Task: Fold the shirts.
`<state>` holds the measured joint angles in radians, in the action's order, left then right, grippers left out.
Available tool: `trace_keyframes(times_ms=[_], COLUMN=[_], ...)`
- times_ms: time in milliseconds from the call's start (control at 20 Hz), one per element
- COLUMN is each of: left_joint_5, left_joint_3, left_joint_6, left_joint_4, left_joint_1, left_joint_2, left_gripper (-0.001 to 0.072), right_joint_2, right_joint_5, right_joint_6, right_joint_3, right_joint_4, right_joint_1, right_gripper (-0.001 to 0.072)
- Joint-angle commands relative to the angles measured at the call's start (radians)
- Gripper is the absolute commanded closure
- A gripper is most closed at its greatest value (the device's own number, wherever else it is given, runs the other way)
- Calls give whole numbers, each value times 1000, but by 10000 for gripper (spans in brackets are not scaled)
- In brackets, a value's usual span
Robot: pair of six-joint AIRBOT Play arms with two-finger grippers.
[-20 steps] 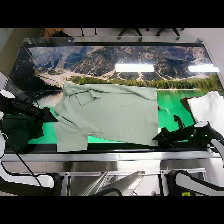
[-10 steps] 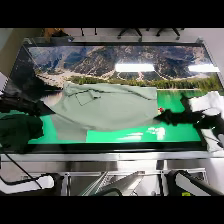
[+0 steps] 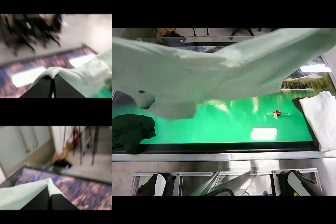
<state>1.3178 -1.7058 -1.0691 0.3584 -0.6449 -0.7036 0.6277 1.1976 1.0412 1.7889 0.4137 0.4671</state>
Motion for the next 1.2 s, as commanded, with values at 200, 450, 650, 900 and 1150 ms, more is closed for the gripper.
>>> trace_keyframes(times_ms=[200, 450, 650, 900, 1150], left_joint_5=[-5, 34, -66, -175, -132], left_joint_3=[-378, -149, -5, -51, -346], left_joint_6=[-93, -24, -13, -30, -146], left_joint_4=[352, 480, 687, 740, 750], left_joint_1=[137, 422, 599, 615, 616], left_joint_2=[-135, -382, -623, -986, -1276], left_gripper=[695, 694, 694, 694, 694], right_joint_2=[73, 252, 451, 793, 1007], right_joint_5=[26, 97, 5, -135, -188], right_joint_6=[37, -5, -99, -195, -196], right_joint_3=[176, -21, -254, -288, -158], right_joint_4=[106, 91, 108, 71, 58], right_joint_1=[11, -27, -125, -159, -148], right_gripper=[694, 694, 694, 694, 695])
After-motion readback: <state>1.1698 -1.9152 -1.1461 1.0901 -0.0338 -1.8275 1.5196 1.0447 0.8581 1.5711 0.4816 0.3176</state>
